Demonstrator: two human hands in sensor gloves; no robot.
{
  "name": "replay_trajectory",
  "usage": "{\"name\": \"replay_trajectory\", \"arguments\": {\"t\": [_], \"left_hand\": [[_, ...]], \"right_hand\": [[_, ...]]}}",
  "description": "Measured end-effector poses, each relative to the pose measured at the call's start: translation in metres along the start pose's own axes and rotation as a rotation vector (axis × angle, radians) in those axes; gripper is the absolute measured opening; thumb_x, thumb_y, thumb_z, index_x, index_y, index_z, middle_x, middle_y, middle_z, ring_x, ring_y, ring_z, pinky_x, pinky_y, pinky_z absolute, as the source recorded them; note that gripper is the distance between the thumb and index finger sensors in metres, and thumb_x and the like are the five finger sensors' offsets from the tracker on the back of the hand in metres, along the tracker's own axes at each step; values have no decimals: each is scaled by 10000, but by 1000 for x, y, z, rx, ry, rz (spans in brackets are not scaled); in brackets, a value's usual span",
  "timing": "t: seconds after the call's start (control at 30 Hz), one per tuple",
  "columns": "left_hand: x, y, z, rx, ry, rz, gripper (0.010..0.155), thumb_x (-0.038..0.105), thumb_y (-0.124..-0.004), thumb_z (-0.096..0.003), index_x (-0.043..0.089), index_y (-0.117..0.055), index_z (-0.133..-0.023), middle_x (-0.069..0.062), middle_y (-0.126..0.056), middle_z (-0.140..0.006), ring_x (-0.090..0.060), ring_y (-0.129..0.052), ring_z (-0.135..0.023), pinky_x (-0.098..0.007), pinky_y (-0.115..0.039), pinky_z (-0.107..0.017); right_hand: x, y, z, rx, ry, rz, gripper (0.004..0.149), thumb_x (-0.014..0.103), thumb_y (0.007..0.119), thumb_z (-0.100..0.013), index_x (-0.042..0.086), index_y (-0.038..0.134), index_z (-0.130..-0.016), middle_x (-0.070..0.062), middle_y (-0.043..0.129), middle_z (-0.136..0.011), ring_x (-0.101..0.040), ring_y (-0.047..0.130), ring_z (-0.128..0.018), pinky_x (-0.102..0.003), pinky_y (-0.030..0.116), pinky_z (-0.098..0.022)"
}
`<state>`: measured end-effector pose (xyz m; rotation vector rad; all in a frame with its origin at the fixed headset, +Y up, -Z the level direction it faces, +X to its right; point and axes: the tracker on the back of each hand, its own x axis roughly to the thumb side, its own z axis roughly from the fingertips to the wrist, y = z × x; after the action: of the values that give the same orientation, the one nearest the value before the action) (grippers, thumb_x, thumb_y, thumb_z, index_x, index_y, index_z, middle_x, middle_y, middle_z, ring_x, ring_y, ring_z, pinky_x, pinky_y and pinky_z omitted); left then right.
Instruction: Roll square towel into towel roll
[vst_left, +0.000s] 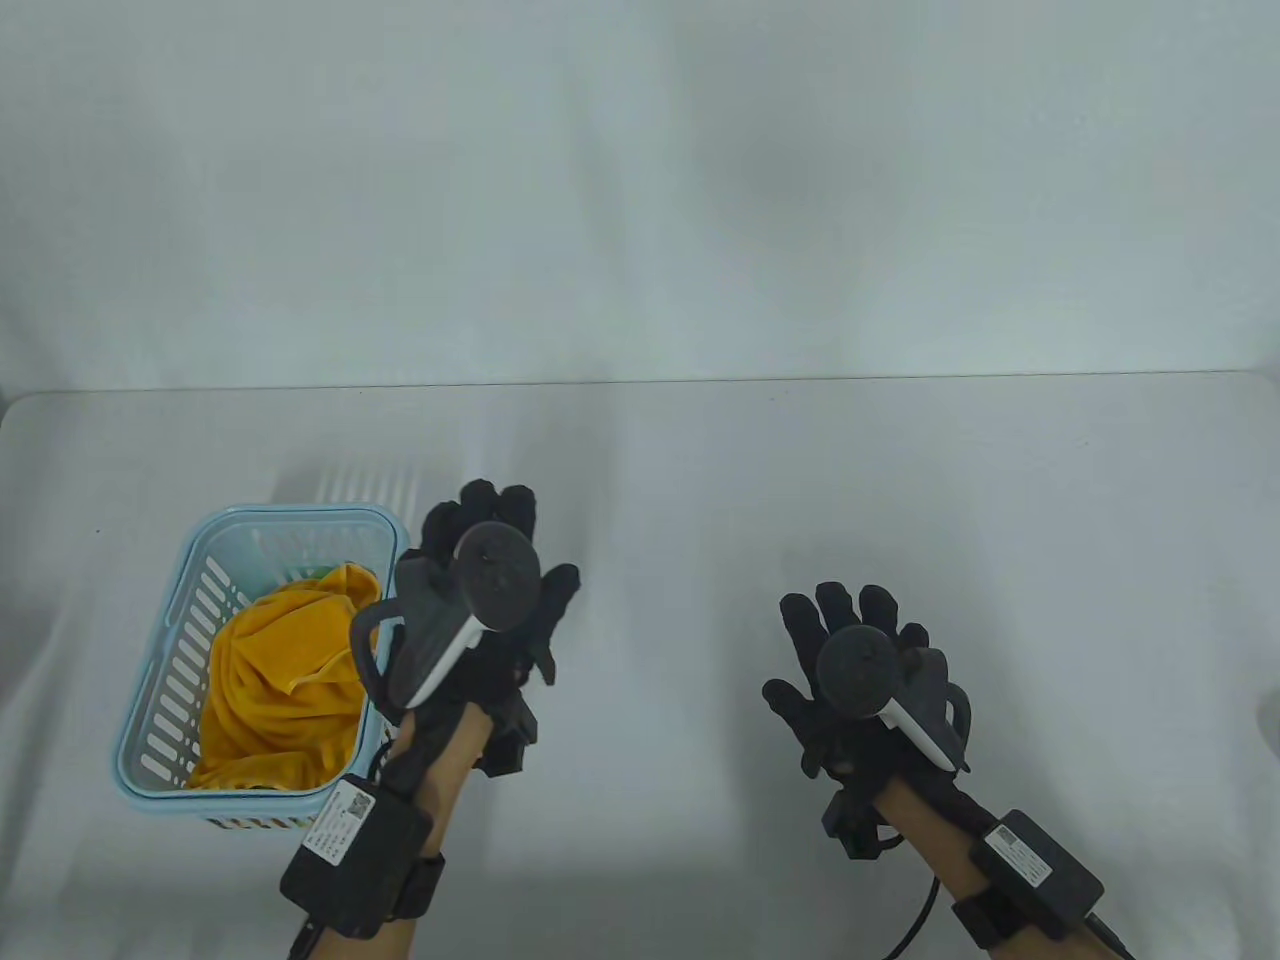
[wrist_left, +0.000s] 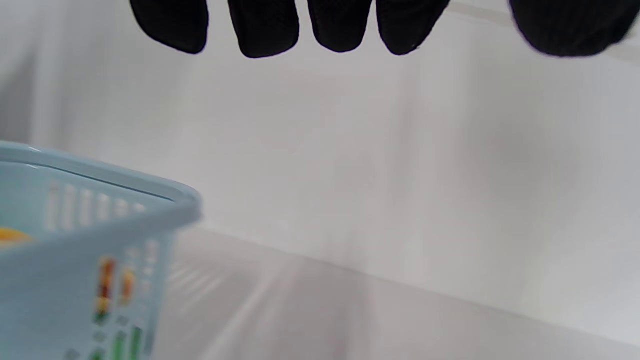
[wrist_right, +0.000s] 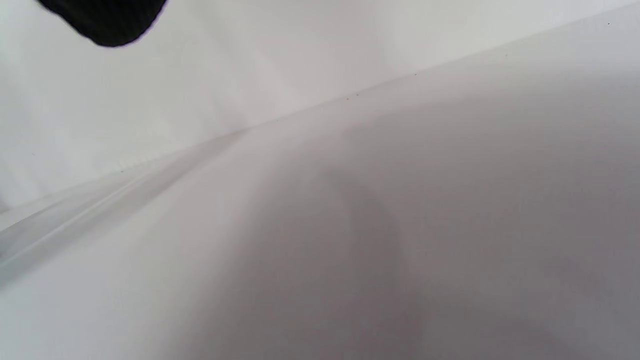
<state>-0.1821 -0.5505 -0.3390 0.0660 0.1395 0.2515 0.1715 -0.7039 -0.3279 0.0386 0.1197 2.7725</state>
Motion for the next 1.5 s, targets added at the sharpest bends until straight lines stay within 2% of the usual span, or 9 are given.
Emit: {"name": "replay_trajectory", "arguments": {"t": [0.13, 0.23, 0.47, 0.7, 0.93, 1.03, 1.17, 1.37, 1.5], "left_hand": [[-43, 13, -23, -47, 145, -21, 828, 625, -685, -379, 344, -406, -1106, -15, -392, -1207, -407, -485, -1124, -649, -511, -761], [-81, 10, -40, -99, 267, -60, 827, 623, -689, -377, 348, -406, -1103, -18, -404, -1204, -407, -502, -1118, -645, -522, -758], [-148, -31, -61, -328, 488, -89, 860, 615, -710, -364, 340, -366, -1103, -27, -394, -1199, -434, -551, -1089, -631, -556, -743], [-175, -74, -67, -542, 596, -201, 993, 583, -786, -319, 260, -259, -1096, -102, -325, -1184, -453, -620, -1044, -614, -604, -719], [-177, -94, -74, -537, 594, -350, 998, 509, -835, -322, 235, -260, -1091, -94, -400, -1147, -353, -732, -953, -556, -647, -707], [-177, -98, -76, -516, 593, -384, 963, 443, -860, -337, 217, -298, -1086, -83, -494, -1090, -276, -828, -850, -521, -706, -682], [-179, -98, -78, -457, 599, -430, 858, 367, -879, -346, 210, -439, -1066, -29, -691, -940, -124, -947, -640, -452, -809, -627], [-172, -84, -77, -401, 592, -443, 703, 334, -881, -354, 242, -618, -999, 14, -774, -843, -133, -985, -565, -452, -839, -591], [-163, -58, -74, -327, 578, -435, 574, 334, -873, -365, 296, -718, -916, 27, -779, -829, -139, -987, -561, -453, -834, -594]], "right_hand": [[1, -4, 0, -8, 0, -16, 791, 637, 662, -348, 487, 202, -974, 139, 132, -1133, -307, 47, -1082, -655, 139, -731], [2, -5, -1, -14, 3, -26, 791, 637, 661, -348, 485, 204, -975, 136, 134, -1134, -308, 54, -1083, -654, 147, -733], [2, -6, -1, -13, -3, -35, 788, 636, 661, -349, 484, 208, -976, 134, 139, -1135, -310, 66, -1085, -654, 158, -735], [2, -6, -1, -11, 0, -35, 787, 631, 664, -351, 480, 212, -977, 130, 146, -1136, -313, 85, -1087, -654, 171, -736], [2, -6, 0, -12, 4, -35, 787, 630, 664, -350, 480, 213, -977, 129, 150, -1136, -315, 92, -1087, -654, 177, -737], [1, -6, -1, -10, 7, -38, 785, 628, 665, -351, 479, 215, -978, 128, 151, -1137, -315, 94, -1088, -654, 180, -738], [2, -5, -2, -3, 10, -40, 782, 626, 664, -353, 474, 220, -979, 120, 161, -1138, -319, 114, -1089, -648, 209, -742], [2, -5, -2, -1, 9, -38, 780, 624, 663, -355, 472, 223, -981, 116, 193, -1135, -320, 125, -1090, -646, 222, -745], [1, -6, -3, -2, 15, -50, 775, 621, 662, -356, 471, 228, -981, 114, 195, -1136, -321, 134, -1090, -644, 233, -746]]}}
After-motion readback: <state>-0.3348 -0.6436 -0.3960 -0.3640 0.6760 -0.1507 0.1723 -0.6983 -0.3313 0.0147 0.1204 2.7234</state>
